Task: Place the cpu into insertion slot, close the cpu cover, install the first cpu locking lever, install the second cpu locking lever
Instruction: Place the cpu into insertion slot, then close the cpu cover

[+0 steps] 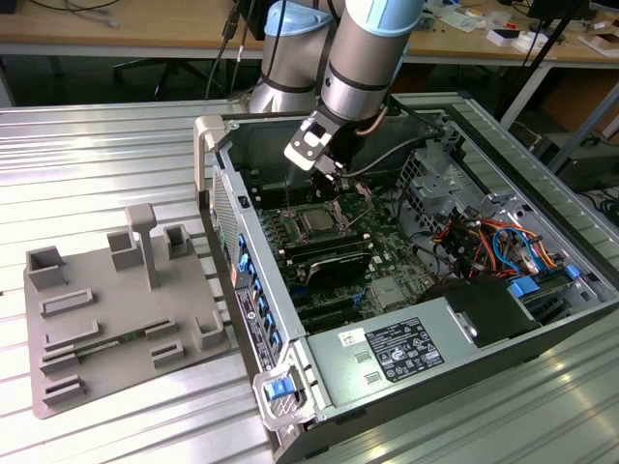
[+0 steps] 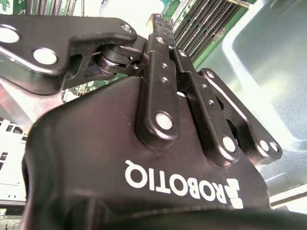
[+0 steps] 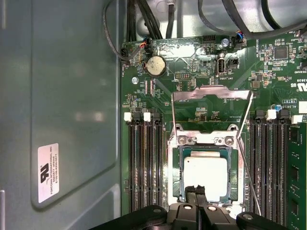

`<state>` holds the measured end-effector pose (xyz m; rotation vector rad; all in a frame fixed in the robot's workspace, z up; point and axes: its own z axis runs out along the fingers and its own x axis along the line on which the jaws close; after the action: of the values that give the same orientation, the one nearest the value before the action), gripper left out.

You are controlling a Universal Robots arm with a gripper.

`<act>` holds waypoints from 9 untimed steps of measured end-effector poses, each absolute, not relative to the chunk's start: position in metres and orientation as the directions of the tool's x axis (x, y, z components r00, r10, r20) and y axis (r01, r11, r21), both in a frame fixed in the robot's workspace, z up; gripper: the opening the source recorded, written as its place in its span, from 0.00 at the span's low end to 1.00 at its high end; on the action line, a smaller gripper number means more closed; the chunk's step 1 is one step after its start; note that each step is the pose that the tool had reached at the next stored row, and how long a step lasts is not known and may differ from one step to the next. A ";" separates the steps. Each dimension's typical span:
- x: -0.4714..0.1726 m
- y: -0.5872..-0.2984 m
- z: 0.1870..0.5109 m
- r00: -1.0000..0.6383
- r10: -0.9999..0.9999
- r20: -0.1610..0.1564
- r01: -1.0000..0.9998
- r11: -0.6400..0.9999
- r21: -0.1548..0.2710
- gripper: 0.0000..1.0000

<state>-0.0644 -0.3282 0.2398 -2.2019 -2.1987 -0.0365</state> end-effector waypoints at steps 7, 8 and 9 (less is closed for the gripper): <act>-0.062 -0.337 0.240 0.002 0.999 0.038 1.000 -0.001 -0.005 0.11; -0.061 -0.338 0.240 0.002 0.999 0.038 1.000 -0.002 -0.005 0.11; -0.058 -0.339 0.240 0.002 0.999 0.038 1.000 -0.002 -0.006 0.11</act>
<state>-0.0577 -0.3392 0.2397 -2.2013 -2.1977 -0.0348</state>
